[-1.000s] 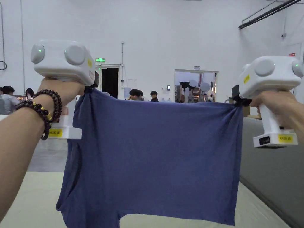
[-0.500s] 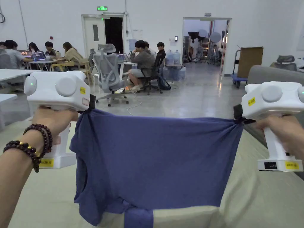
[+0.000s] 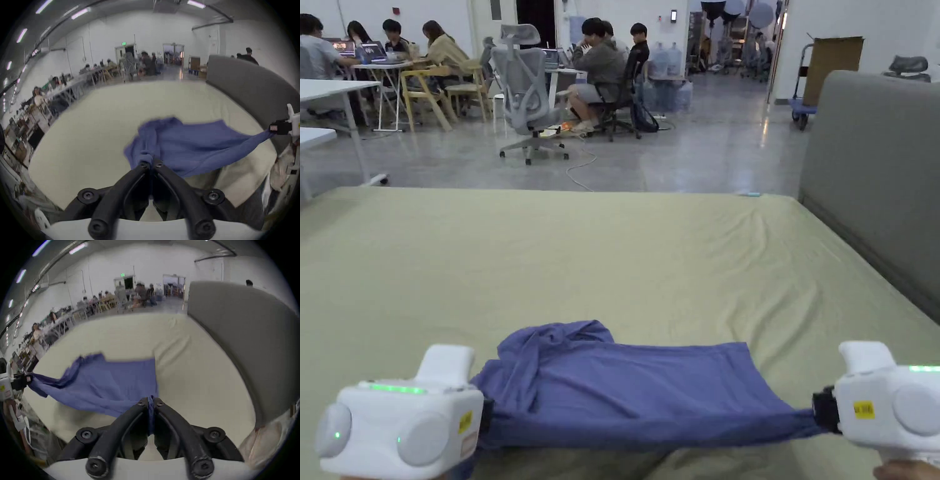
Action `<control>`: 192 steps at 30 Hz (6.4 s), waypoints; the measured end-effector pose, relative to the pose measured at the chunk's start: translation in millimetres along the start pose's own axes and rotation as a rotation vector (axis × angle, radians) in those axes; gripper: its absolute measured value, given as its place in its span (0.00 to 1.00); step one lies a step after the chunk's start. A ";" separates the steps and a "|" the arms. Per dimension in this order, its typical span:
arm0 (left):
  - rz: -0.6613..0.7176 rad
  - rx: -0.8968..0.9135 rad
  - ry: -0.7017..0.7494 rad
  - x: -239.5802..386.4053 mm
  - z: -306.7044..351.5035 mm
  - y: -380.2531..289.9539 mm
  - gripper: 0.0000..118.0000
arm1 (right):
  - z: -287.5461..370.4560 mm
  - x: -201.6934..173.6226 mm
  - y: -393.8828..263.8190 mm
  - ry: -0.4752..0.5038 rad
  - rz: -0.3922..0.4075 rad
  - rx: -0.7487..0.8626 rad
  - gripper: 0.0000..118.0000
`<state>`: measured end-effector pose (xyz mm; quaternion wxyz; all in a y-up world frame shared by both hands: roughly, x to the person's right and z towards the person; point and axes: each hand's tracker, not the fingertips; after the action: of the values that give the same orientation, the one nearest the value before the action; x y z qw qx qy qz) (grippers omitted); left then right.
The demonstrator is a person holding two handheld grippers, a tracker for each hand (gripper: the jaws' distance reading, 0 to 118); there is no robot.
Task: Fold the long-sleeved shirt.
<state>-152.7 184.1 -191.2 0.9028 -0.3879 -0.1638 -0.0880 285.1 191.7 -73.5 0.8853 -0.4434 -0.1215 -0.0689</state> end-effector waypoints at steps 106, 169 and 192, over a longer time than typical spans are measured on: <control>0.234 -0.024 -0.025 -47.8 -137.1 54.8 0.84 | -23.1 -80.2 -44.3 0.059 0.088 -0.073 0.00; 0.063 -0.363 -0.230 -44.7 -17.2 -101.0 0.07 | -41.7 -13.6 -114.3 -0.072 0.101 -0.371 0.02; 0.108 -0.018 -0.250 -44.3 35.7 -52.9 0.00 | 11.0 -56.0 -69.0 -0.080 0.037 0.000 0.00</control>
<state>-217.1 175.3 -148.8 0.8753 -0.4121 -0.2530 0.0084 213.8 160.2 -29.6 0.8809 -0.4480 -0.1486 -0.0349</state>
